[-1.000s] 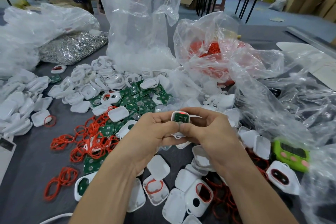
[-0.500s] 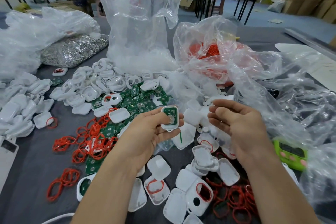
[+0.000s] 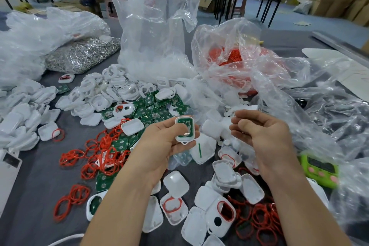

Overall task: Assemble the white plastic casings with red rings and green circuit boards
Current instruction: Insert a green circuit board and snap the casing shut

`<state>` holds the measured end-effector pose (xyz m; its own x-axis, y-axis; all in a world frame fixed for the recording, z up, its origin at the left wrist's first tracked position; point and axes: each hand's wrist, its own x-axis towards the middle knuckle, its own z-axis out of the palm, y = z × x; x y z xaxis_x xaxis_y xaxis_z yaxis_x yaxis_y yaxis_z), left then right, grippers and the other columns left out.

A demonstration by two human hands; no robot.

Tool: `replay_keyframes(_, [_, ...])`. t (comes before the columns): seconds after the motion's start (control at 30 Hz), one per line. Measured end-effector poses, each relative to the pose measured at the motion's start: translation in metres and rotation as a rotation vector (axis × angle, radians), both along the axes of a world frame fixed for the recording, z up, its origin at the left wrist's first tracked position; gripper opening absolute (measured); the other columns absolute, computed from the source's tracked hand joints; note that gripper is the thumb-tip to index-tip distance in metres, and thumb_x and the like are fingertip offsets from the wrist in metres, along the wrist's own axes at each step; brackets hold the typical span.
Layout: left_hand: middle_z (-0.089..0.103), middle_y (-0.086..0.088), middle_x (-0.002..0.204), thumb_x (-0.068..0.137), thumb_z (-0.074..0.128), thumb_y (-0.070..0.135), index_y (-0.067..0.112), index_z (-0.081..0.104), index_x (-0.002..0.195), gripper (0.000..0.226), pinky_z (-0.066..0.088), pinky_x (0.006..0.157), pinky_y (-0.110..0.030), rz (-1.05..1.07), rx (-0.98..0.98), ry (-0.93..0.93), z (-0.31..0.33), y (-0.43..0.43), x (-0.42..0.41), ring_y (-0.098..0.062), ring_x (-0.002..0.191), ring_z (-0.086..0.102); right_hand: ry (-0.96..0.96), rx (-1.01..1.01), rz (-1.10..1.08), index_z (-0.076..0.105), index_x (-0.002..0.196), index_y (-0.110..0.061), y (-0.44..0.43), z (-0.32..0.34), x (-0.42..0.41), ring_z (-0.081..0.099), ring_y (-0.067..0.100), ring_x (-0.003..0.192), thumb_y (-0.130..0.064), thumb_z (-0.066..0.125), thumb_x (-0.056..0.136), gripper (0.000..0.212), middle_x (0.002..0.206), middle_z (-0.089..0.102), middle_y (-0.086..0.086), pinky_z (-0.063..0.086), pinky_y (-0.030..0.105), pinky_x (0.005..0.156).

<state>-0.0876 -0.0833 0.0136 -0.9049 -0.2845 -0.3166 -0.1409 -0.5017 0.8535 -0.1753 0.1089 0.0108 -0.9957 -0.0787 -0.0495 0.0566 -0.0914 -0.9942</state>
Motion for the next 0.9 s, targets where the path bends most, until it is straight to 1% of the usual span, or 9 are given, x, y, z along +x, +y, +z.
replay_keyframes(0.17, [0.078,-0.019,0.101,0.094,0.054,-0.004,0.002,0.075,0.100,0.022,0.061,0.063,-0.024,0.026,0.074,-0.002,0.000,-0.002,0.000,-0.019,0.084,0.078,0.163,0.259,0.014,0.081,0.081,-0.025,-0.004,0.002,0.002,0.077,0.017,0.075,0.004,0.067,0.089,0.033,0.081,0.079,-0.002,0.061,0.026,0.069])
replay_keyframes(0.27, [0.077,-0.021,0.101,0.095,0.053,-0.002,-0.001,0.074,0.103,0.023,0.061,0.061,-0.026,0.029,0.165,0.014,0.002,-0.003,0.001,-0.021,0.081,0.077,0.298,0.541,0.057,0.079,0.083,-0.033,-0.012,0.006,0.003,0.073,0.000,0.075,-0.004,0.071,0.083,0.030,0.078,0.077,-0.016,0.059,0.018,0.072])
replay_keyframes(0.33, [0.077,-0.020,0.101,0.097,0.052,-0.001,-0.002,0.073,0.106,0.023,0.061,0.061,-0.026,0.023,0.190,0.013,0.002,-0.003,0.002,-0.021,0.081,0.077,0.342,0.695,0.107,0.079,0.089,-0.034,-0.019,0.008,0.001,0.067,-0.008,0.075,-0.008,0.073,0.080,0.028,0.079,0.075,-0.019,0.054,0.013,0.074])
replay_keyframes(0.43, [0.077,-0.020,0.101,0.097,0.053,-0.003,-0.001,0.072,0.109,0.022,0.061,0.063,-0.026,0.009,0.155,0.013,0.002,-0.003,0.002,-0.019,0.082,0.077,0.361,0.932,0.218,0.078,0.107,-0.034,-0.026,0.012,-0.002,0.059,-0.005,0.075,-0.016,0.075,0.083,0.031,0.093,0.071,-0.021,0.038,0.000,0.068])
replay_keyframes(0.5, [0.077,-0.021,0.103,0.097,0.055,-0.005,-0.001,0.072,0.110,0.022,0.061,0.064,-0.026,0.012,0.118,0.014,0.002,-0.003,0.002,-0.019,0.082,0.077,0.378,1.055,0.270,0.075,0.119,-0.033,-0.030,0.013,-0.003,0.054,0.000,0.085,-0.016,0.076,0.081,0.041,0.109,0.073,-0.013,0.039,0.007,0.077])
replay_keyframes(0.63, [0.077,-0.021,0.103,0.095,0.055,-0.008,-0.001,0.073,0.107,0.022,0.061,0.064,-0.027,0.019,0.085,0.004,0.002,-0.005,0.002,-0.020,0.084,0.077,0.391,1.109,0.247,0.069,0.127,-0.032,-0.036,0.013,0.002,0.059,0.015,0.099,-0.014,0.075,0.082,0.049,0.113,0.071,-0.006,0.045,0.025,0.087])
replay_keyframes(0.73, [0.077,-0.021,0.103,0.095,0.054,-0.009,-0.001,0.073,0.107,0.024,0.062,0.064,-0.028,0.001,0.080,0.000,0.002,-0.005,0.003,-0.023,0.087,0.078,0.411,1.157,0.215,0.068,0.125,-0.036,-0.035,0.010,0.006,0.061,0.021,0.106,-0.012,0.071,0.085,0.046,0.113,0.070,-0.005,0.049,0.033,0.087])
replay_keyframes(0.8, [0.077,-0.021,0.103,0.095,0.053,-0.009,0.000,0.073,0.108,0.025,0.062,0.063,-0.028,-0.006,0.090,0.004,0.002,-0.004,0.002,-0.024,0.086,0.078,0.410,1.141,0.197,0.067,0.128,-0.036,-0.029,0.005,0.007,0.059,0.020,0.110,-0.009,0.070,0.084,0.052,0.117,0.068,-0.003,0.047,0.033,0.089])
replay_keyframes(0.9, [0.077,-0.021,0.104,0.096,0.053,-0.007,0.003,0.073,0.111,0.027,0.061,0.063,-0.028,-0.003,0.094,0.007,0.002,-0.005,0.002,-0.025,0.088,0.078,0.446,1.058,0.211,0.067,0.133,-0.032,-0.019,0.003,0.008,0.056,0.015,0.119,-0.003,0.072,0.082,0.059,0.124,0.065,-0.005,0.040,0.022,0.096])
